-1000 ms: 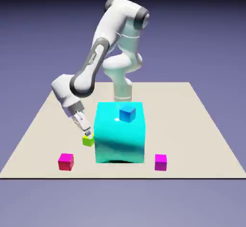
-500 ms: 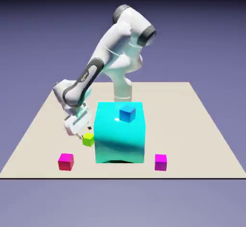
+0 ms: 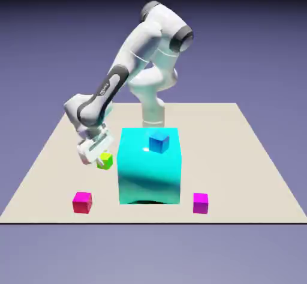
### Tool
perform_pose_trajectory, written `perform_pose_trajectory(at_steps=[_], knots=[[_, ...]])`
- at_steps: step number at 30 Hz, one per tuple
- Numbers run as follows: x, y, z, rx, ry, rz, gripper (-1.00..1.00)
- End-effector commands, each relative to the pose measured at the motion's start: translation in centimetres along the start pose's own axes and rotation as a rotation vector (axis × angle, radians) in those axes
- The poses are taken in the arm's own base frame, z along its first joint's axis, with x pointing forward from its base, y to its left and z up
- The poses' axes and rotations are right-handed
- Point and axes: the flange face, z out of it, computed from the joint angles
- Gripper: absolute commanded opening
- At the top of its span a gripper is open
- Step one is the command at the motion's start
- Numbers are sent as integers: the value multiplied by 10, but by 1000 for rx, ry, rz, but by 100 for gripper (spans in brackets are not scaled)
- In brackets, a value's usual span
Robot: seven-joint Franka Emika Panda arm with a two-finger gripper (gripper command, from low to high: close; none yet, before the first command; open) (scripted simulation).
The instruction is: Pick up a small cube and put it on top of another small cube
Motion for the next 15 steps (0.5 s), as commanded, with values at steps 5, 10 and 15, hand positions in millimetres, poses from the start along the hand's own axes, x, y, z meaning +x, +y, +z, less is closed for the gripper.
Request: perform_pose_trajectory(at_steps=[5,10,15], knots=[[-47,-22,-2,-114,98,-232,-100],[-103,-35,-4,-192,213,-500,-100],[-164,-41,-18,-225,335,-768,-100]])
